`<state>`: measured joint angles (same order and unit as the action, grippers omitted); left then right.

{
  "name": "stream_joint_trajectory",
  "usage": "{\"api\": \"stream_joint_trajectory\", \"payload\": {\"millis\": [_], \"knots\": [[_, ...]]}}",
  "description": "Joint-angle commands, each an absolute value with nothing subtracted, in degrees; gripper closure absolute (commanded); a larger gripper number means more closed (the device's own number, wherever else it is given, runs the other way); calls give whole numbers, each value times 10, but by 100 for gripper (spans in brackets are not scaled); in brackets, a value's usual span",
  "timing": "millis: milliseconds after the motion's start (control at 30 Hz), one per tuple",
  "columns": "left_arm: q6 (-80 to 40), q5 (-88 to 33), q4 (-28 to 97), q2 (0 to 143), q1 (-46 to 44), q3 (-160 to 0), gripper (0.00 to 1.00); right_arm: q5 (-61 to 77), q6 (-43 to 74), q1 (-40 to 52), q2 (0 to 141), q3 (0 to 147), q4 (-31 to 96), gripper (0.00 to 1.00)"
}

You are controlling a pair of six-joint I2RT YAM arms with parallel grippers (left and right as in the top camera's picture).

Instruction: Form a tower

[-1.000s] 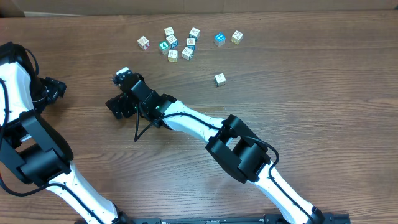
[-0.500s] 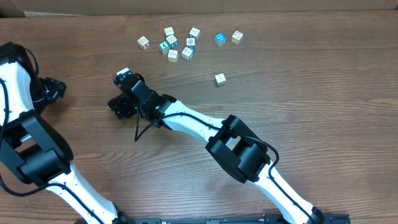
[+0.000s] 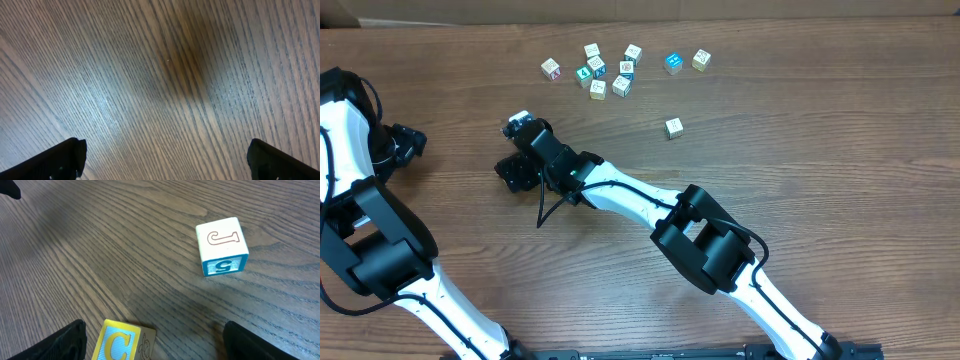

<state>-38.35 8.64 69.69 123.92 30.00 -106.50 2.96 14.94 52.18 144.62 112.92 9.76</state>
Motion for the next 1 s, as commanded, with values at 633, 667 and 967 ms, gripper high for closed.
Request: {"api": "stream_joint_trajectory", "payload": {"millis": [633, 667, 967], "knots": [[-373, 92, 698, 1243, 296, -1074, 1, 26, 130, 536, 1458, 1136, 87, 25], [-373, 92, 698, 1243, 296, -1074, 1, 26, 130, 536, 1460, 1136, 85, 25], [-373, 92, 698, 1243, 296, -1074, 1, 26, 130, 539, 1479, 1136, 65, 25]]}}
